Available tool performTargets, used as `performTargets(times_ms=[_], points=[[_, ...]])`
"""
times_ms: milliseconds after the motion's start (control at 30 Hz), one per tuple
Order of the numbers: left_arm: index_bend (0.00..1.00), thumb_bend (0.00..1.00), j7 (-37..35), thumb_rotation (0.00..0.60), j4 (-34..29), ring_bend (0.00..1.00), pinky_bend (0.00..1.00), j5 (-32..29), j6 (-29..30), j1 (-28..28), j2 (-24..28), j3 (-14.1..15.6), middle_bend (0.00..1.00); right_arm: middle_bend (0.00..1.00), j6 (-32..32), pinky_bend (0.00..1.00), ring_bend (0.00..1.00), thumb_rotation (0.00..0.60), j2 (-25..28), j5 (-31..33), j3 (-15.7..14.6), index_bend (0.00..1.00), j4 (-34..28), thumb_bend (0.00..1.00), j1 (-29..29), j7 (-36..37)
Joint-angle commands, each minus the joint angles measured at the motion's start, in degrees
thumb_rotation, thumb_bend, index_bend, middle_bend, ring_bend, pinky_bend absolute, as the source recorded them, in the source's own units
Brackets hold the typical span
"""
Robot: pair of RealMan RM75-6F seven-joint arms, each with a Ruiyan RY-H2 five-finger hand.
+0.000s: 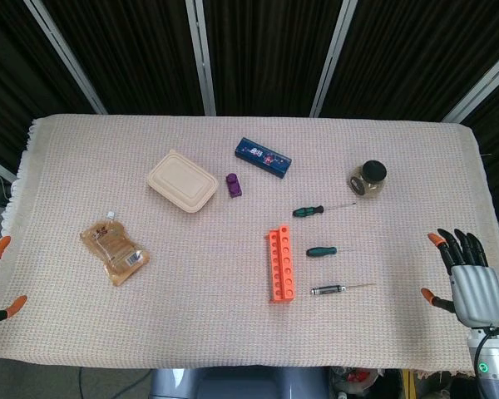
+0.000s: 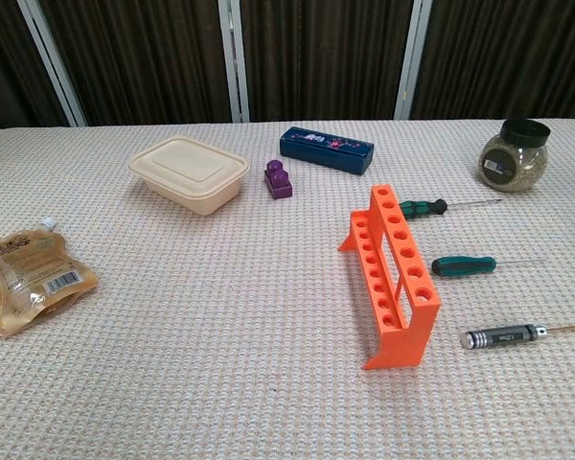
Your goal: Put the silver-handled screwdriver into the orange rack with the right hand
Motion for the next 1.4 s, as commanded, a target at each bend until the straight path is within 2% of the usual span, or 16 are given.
performTargets(times_ms=[33,267,433,633,767,867,1167,1400], points=[[0.07,0.16,-0.02,0.6,-0.07,0.0,0.0,0.22,0.05,0.01,0.13,0.05,0.0,0.08,0.13,0.05,0.0,0.6,0.01,-0.16,-0.12,0.13,-0.08,0.07,-0.09,0.03],[0.07,0.16,-1.13,0.6,0.2,0.0,0.0,1.04,1.56,0.9,0.61,0.3,0.0,0.08,1.36,0.05,0.0,0.6,0.48,-1.4,-0.82,0.13,-0.05,0.07,-0.91,0.75],[0.08,0.16,-2.26,0.6,0.44,0.0,0.0,2.11,2.64,1.46,0.95,0.55,0.0,0.09,1.57,0.05,0.0,0.6,0.91,-2.11,-1.59,0.13,-0.04,0.14,-1.41,1.2],[0.08,0.16,-2.96,0.6,0.82,0.0,0.0,2.81,3.17,1.64,1.18,0.56,0.0,0.11,2.47,0.05,0.0,0.6,0.88,-2.72,-1.91,0.15,-0.08,0.15,-1.92,-0.44],[0.08,0.16,-3.39,0.6,1.22,0.0,0.0,3.55,3.33,1.49,1.23,0.48,0.0,0.12,4.76,0.05,0.0,0.6,-0.98,-4.49,-1.72,0.19,1.16,0.15,-2.15,-8.02],[0.08,0.16,-3.74,0.6,1.47,0.0,0.0,3.59,3.22,1.21,1.27,0.17,0.0,0.12,4.2,0.05,0.0,0.6,-2.03,-5.21,-2.05,0.21,0.6,0.16,-1.74,-10.58],[0.08,0.15,-3.94,0.6,2.13,0.0,0.0,3.11,2.9,-0.49,2.03,-2.02,0.0,0.12,-2.05,0.05,0.0,0.6,-5.2,-5.24,-2.82,0.33,-2.39,0.14,1.43,-22.87],[0.08,0.16,-4.17,0.6,2.9,0.0,0.0,1.14,1.11,-1.73,2.2,-3.12,0.0,0.12,-6.88,0.04,0.0,0.6,-8.39,-2.65,-2.8,0.35,-3.73,0.11,3.81,-28.65]])
